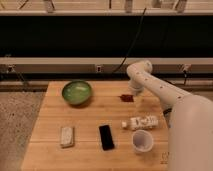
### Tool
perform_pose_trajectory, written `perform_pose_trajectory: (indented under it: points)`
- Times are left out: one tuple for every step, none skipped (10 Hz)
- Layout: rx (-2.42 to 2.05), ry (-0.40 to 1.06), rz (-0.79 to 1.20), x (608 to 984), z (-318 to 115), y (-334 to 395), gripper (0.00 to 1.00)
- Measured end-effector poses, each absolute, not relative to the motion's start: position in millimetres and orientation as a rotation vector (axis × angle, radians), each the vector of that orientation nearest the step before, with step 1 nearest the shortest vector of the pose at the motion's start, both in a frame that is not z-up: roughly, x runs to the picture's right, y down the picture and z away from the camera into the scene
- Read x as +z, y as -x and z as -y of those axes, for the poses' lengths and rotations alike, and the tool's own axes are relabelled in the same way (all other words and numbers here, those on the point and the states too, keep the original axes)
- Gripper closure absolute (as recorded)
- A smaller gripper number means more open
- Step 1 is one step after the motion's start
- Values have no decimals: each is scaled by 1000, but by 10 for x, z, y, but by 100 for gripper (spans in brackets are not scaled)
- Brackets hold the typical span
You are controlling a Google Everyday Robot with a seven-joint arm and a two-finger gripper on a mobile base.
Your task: Place the pepper on the white sponge
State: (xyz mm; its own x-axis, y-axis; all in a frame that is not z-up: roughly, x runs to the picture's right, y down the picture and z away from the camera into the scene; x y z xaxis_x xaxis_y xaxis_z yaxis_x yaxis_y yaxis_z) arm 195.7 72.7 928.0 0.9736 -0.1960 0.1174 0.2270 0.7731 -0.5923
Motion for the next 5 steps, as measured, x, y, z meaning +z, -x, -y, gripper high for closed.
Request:
perform_pose_trajectory:
  points:
    - [-229, 649, 51, 9291, -731, -1948, 20]
    - [-233, 652, 52, 9302, -742, -1934, 20]
    - [-236, 659, 52, 9301, -762, -1933, 20]
    - [-237, 666, 52, 9314, -798, -1933, 20]
    - [-239, 674, 52, 9336, -839, -1929, 20]
